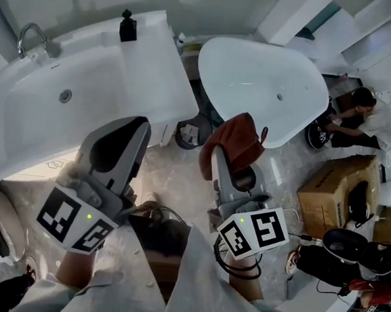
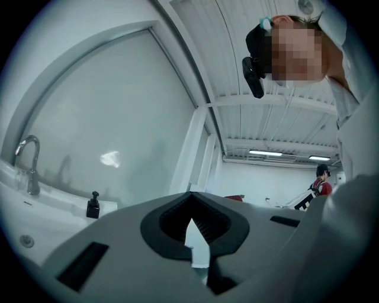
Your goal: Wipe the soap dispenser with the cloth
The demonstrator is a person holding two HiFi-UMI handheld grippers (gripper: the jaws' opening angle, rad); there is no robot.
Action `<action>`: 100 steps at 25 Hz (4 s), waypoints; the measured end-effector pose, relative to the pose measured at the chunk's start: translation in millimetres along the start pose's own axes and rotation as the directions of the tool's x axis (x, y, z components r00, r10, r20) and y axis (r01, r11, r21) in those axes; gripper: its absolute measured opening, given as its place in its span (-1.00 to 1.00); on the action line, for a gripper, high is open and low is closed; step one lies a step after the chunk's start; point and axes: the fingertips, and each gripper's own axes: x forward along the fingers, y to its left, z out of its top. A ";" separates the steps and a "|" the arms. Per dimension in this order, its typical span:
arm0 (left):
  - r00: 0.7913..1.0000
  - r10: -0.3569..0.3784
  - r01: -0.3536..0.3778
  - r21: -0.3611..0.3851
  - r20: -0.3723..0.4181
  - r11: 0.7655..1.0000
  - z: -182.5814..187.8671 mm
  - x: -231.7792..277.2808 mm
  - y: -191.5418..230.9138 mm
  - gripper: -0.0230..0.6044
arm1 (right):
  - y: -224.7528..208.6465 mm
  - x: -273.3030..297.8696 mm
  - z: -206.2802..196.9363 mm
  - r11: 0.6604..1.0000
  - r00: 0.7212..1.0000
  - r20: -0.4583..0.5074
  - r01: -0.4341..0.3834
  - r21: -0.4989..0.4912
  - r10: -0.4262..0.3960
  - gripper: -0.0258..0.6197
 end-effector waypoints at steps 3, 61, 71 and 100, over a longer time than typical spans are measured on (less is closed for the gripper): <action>0.999 0.033 -0.032 -0.014 0.006 0.999 2.4 -3.0 20.1 -0.92 | 8.1 21.3 1.5 1.000 0.999 -0.009 -0.030 -0.006 0.030 -0.75; 0.791 0.608 -0.605 -0.053 0.070 0.794 32.1 70.9 275.7 -0.92 | 3.7 505.3 15.7 0.819 0.881 -0.261 -0.467 -0.333 0.396 -0.75; 0.740 0.670 -0.667 -0.060 0.064 0.743 28.0 73.4 286.2 -0.92 | 20.1 564.8 -28.7 0.729 0.849 -0.391 -0.513 -0.454 0.354 -0.75; 0.749 0.660 -0.659 -0.040 0.055 0.751 32.1 72.7 293.9 -0.92 | -6.8 567.6 -156.2 0.809 0.705 -0.651 -0.539 -0.233 0.283 -0.75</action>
